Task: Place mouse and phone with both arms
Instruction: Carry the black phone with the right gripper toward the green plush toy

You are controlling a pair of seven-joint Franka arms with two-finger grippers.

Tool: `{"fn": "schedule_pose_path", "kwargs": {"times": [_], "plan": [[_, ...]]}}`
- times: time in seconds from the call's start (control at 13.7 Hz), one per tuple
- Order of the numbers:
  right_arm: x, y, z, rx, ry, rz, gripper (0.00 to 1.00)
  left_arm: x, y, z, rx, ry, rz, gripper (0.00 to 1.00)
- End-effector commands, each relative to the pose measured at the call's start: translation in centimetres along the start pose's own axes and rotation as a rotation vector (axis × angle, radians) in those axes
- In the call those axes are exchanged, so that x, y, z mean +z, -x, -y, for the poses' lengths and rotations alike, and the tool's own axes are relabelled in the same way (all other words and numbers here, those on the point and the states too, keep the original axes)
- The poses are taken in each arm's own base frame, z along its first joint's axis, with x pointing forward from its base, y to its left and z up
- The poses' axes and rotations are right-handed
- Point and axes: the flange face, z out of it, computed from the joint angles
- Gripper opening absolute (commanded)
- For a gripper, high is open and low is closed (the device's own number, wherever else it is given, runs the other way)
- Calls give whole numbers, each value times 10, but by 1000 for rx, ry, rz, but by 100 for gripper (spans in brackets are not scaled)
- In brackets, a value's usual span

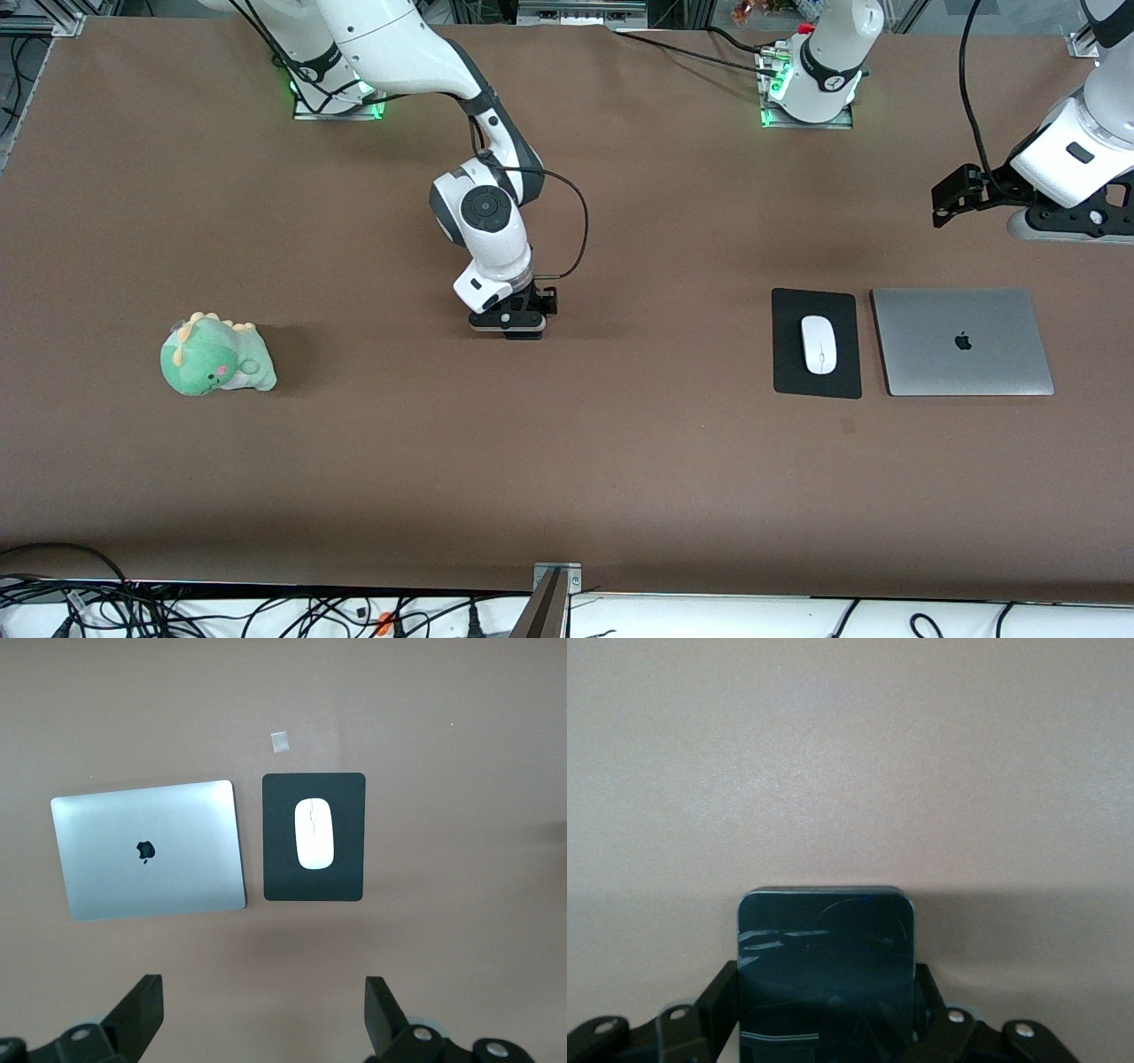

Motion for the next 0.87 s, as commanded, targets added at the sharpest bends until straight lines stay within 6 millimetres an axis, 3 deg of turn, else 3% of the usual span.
{"fn": "schedule_pose_path", "kwargs": {"times": [0.0,0.15,0.36,0.58,0.8], "plan": [[-13,-22,1,-24,29,24,18,-10,3,-5,21,11,0,100],[-32,-52,-14,-31,58,87,12,-13,3,-8,27,11,-5,100],[-49,-87,-65,-134,69,156,12,-21,3,-6,28,10,-5,100],[-66,-119,-147,-149,67,194,11,-23,3,-5,26,10,-8,100],[-77,-131,-233,-148,55,215,6,-21,3,-4,26,10,-4,100]]}}
